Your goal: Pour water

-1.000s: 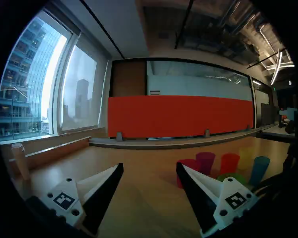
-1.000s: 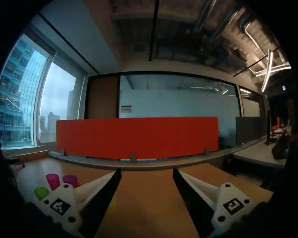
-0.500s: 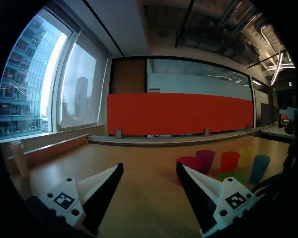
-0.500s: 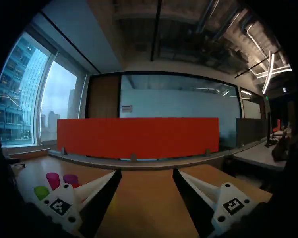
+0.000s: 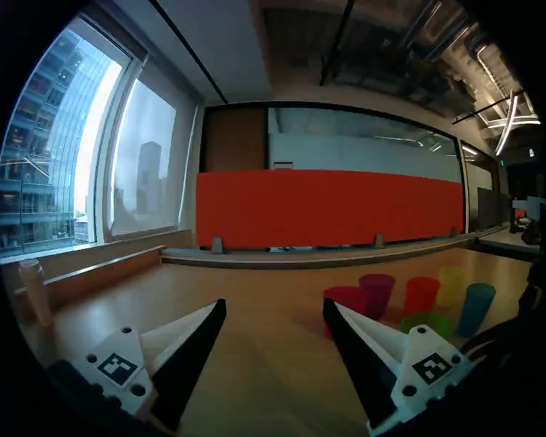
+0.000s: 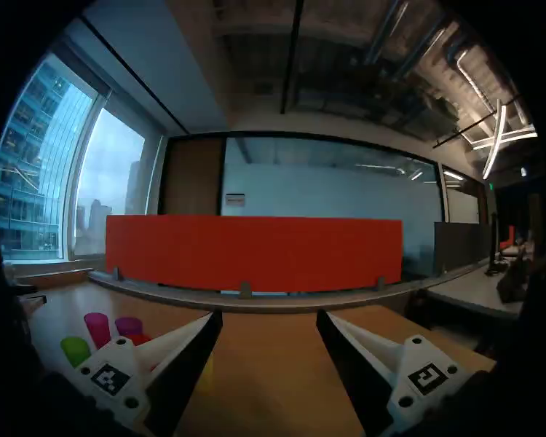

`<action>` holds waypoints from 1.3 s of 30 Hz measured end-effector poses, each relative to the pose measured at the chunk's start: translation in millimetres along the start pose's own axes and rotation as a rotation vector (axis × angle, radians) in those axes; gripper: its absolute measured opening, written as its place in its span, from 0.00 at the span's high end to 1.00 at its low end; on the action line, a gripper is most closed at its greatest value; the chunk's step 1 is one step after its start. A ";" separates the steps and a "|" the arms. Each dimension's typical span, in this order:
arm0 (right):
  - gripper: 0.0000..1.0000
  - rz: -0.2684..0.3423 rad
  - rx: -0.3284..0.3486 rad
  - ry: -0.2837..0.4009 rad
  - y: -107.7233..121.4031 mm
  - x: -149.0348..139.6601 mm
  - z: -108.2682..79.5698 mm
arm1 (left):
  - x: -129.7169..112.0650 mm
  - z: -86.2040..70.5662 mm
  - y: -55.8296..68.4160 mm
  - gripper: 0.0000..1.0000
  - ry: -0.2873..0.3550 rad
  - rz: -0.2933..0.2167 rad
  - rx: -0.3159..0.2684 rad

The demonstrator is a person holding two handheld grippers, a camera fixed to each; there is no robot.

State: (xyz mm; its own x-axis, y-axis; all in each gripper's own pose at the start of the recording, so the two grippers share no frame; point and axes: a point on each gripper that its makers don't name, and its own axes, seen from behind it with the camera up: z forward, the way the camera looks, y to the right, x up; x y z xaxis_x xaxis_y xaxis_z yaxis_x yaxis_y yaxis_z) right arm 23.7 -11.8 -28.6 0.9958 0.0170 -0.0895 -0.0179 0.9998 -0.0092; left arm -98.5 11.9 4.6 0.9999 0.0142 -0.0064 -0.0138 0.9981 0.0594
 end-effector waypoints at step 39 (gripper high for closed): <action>0.00 -0.010 0.022 -0.024 -4.5 -64.0 1.6 | -0.2 0.2 -3.1 0.01 0.000 0.001 0.001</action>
State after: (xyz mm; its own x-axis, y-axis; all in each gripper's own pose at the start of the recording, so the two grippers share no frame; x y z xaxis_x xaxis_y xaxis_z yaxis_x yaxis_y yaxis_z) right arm -39.8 -17.3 -21.2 0.9979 0.0074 -0.0651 -0.0066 0.9999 0.0116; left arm -98.7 8.8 4.7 0.9999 0.0154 -0.0066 -0.0150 0.9980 0.0609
